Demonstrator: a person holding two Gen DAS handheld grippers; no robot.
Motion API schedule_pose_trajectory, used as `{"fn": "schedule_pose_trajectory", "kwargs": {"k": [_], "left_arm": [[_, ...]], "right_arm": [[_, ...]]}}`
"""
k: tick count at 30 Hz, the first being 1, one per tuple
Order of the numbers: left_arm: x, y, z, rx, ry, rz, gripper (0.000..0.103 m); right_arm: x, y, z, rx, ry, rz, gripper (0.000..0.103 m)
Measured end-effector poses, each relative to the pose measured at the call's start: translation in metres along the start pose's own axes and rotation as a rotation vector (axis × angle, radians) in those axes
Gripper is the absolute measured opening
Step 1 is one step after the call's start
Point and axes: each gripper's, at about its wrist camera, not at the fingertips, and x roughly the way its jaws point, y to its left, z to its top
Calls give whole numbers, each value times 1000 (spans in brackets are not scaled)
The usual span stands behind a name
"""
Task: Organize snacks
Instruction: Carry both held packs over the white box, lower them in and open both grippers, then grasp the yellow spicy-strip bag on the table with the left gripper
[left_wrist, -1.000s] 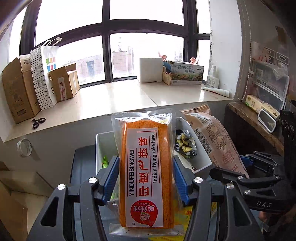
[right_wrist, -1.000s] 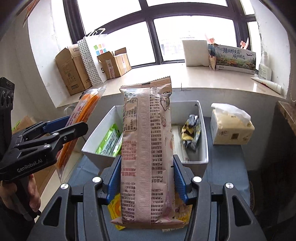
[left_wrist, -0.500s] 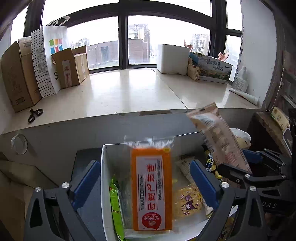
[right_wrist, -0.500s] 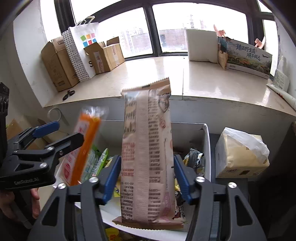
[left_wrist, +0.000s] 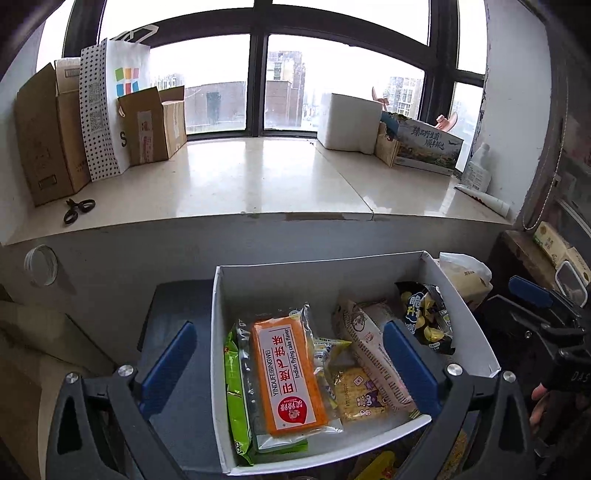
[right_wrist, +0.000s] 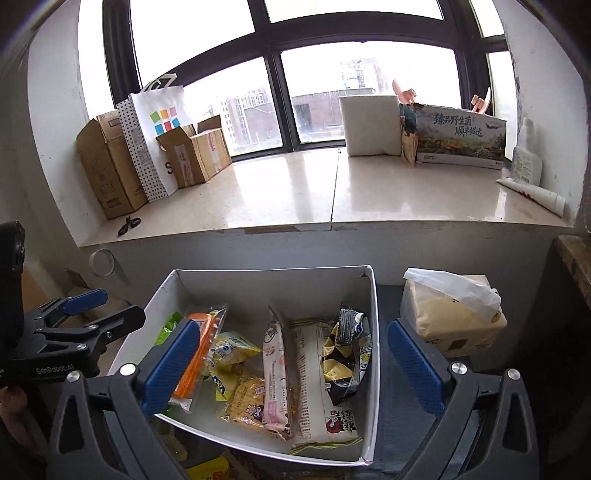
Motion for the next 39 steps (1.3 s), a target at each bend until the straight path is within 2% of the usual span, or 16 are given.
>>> {"fn": "schedule_pose_trajectory", "kwargs": {"k": [2,5,10,14,17,20,23,26,29,33,37,39], "left_arm": [[-17,-4,-5,25,-24,14,103],[-45,-12,-18,57,-57,-8,103],[-91,-24,-57,130,-91,-20,103],[-114,-32,-100,159,-49,-96,103],[-125,-39,-134,175,-7,-123,103],[-128,-42,-165,168,36,-211,103],[-121,-51,-185,207,71,-253,103],[-107,-61,-193,259,98,-289,103],[-81,-72,-189,300,125,-330,103],[-25,-79,-180,340,218,-423,103],[16,-86,-171,410,281,-451,103],[31,-90,-171,451,307,-437,103]], "right_arm": [[-14,2,-5,-22,-26,25,103],[-36,4,-16,-31,-34,32,103],[-86,9,-45,-32,-77,129,103],[-114,11,-81,-10,-71,175,103],[-128,10,-111,25,-57,182,103],[-135,6,-140,82,-37,181,103],[-140,3,-163,127,-25,189,103],[-145,0,-179,151,-11,201,103],[-151,-3,-186,159,-14,192,103],[-157,-8,-190,161,-10,169,103],[-164,-15,-193,160,-14,130,103],[-166,-21,-195,175,-16,124,103]]}}
